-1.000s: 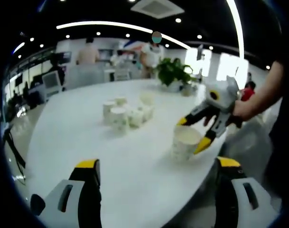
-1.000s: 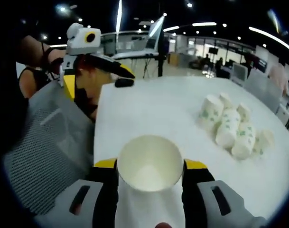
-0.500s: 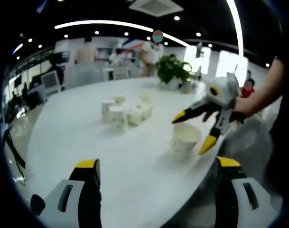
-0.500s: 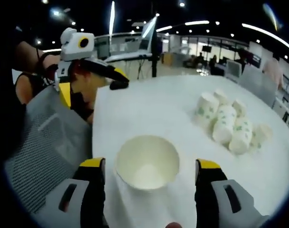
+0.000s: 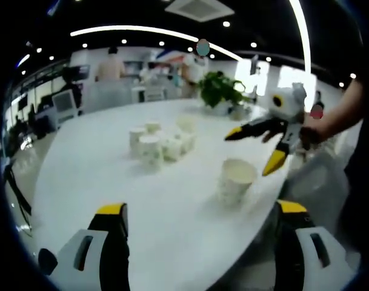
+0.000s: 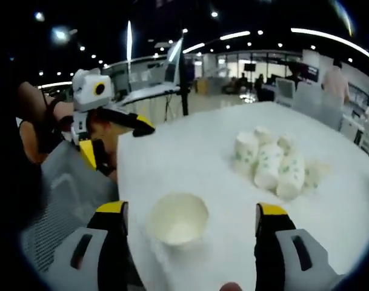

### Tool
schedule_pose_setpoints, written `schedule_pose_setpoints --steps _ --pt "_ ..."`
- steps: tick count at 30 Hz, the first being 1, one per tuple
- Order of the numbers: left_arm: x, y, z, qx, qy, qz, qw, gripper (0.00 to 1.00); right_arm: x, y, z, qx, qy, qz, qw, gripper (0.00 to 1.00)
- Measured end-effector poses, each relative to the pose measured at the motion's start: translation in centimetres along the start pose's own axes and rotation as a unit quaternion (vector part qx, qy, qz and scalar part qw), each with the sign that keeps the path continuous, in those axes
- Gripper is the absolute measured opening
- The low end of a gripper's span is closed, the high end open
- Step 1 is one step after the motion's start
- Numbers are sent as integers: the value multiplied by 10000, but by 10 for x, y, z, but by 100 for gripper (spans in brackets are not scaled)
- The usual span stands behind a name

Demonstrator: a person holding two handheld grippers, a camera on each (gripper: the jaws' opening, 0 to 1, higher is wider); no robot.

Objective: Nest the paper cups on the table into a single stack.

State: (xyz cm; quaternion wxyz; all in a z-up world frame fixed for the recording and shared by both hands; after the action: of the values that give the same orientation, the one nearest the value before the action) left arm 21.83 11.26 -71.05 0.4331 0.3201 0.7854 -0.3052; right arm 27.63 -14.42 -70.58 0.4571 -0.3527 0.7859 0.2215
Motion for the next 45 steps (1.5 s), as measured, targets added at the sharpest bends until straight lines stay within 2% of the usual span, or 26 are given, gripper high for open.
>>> schedule_pose_setpoints --steps 6,11,20,26,35,45 --pt "0 -1 1 24 -4 -3 10000 99 -12 -36 -13 646 -313 686 9951 91" --pt "-3 0 1 -3 -80 -26 10000 99 -13 -55 -23 1022 -337 587 9925 94" --pt "-4 2 0 -21 -111 -91 9999 99 -11 -83 -33 1635 -407 861 9819 98" --pt "-2 -2 2 15 -59 -104 9999 99 -8 -100 -30 1830 -439 1091 9761 98" --pt "2 -2 1 -30 -11 -150 9999 99 -10 -129 -12 1770 -197 943 9795 92" --pt "4 1 0 -121 23 -230 9997 99 -20 -160 15 1762 -221 985 9792 84"
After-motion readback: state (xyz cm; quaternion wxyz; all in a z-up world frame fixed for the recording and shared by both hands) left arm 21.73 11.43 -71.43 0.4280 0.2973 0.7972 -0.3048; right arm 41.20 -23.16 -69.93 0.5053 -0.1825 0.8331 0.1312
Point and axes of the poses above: the point that each gripper's makers call its tool centre point, and the gripper's own axes: z roughly forward along the fingers, y roughly to its left, x roughly out of its underside, the point moved 8 cm from there along -z, roughly backward along the fingers, and after that the axes turned 8 degrees about x, right-handed, at the moved point
